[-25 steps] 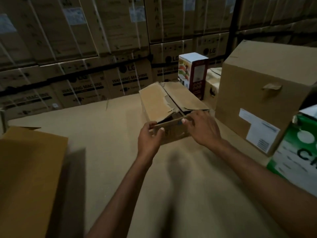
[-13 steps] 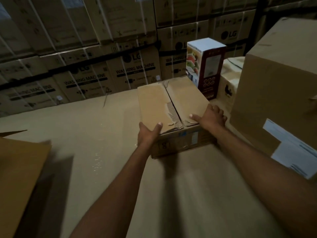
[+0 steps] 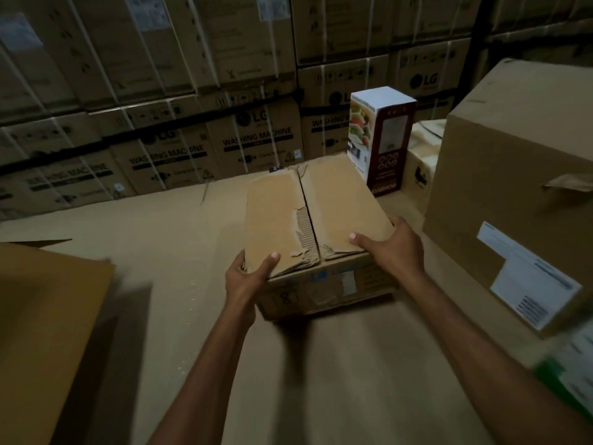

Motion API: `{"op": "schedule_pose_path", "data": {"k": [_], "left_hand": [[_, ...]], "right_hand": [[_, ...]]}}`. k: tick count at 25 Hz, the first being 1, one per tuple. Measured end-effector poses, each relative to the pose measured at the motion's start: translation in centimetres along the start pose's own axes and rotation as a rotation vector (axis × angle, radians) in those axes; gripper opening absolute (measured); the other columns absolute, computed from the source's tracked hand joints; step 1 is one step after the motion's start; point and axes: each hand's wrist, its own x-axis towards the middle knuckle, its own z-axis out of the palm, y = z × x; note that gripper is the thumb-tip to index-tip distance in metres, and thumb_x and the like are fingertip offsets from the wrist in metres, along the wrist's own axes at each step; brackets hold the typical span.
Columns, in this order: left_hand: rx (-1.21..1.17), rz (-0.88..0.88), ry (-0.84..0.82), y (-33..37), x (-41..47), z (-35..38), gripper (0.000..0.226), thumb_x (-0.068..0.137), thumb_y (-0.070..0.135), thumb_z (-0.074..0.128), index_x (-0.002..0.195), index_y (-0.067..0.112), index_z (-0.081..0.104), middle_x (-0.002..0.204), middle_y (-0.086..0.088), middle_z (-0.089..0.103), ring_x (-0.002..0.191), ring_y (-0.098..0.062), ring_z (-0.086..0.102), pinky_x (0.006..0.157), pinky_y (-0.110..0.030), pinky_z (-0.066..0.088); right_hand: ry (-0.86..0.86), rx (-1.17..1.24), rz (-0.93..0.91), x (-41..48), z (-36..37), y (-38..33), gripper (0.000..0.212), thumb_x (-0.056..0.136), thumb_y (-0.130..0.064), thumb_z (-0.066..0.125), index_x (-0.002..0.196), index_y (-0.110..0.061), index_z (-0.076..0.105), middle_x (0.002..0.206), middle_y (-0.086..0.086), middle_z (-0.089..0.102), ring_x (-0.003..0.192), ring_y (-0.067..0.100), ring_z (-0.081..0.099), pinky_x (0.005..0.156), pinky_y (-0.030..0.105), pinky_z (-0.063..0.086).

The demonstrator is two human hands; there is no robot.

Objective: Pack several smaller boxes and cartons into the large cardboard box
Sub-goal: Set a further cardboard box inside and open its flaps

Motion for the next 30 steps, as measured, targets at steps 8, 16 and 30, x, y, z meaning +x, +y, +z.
{"op": "schedule_pose_path", "data": {"k": [8,16,30], "left_hand": [[-0.245,0.199,0.005,2.3,-10.8,-12.0,0.062,0.090,0.021,0.077,0.147,0.022,0.054,0.127,0.003,0.072,0.111,-0.012,0.071,0.087,-0.026,0.060],[-0.292,0.063,-0.074,6.9,-11.7,-25.1,0.066,0.079,0.046,0.083,0.135,0.014,0.065,0.123,-0.008,0.073,0.106,-0.023,0.072,0.079,-0.033,0.062],[-0.226,0.421,0.092,13.7,-27.7,-33.7,0.049,0.082,0.033,0.083,0.129,0.031,0.069,0.129,0.007,0.063,0.111,-0.010,0.064,0.078,-0.018,0.057]], "right_hand": [[-0.053,0.301,-0.236,-16.0,-3.1,-6.4,0.086,0.071,-0.030,0.095,0.136,-0.021,0.040,0.131,-0.004,0.054,0.120,0.020,0.058,0.089,0.019,0.054],[0.082,-0.050,-0.514,-29.1,-4.8,-19.0,0.053,0.082,-0.061,0.072,0.130,-0.039,0.066,0.145,-0.004,0.055,0.129,0.019,0.054,0.104,0.041,0.049],[-0.040,0.321,-0.543,-38.3,-8.7,-20.7,0.038,0.077,-0.049,0.073,0.114,-0.037,0.077,0.122,-0.015,0.070,0.116,0.010,0.063,0.103,0.043,0.052]]}}
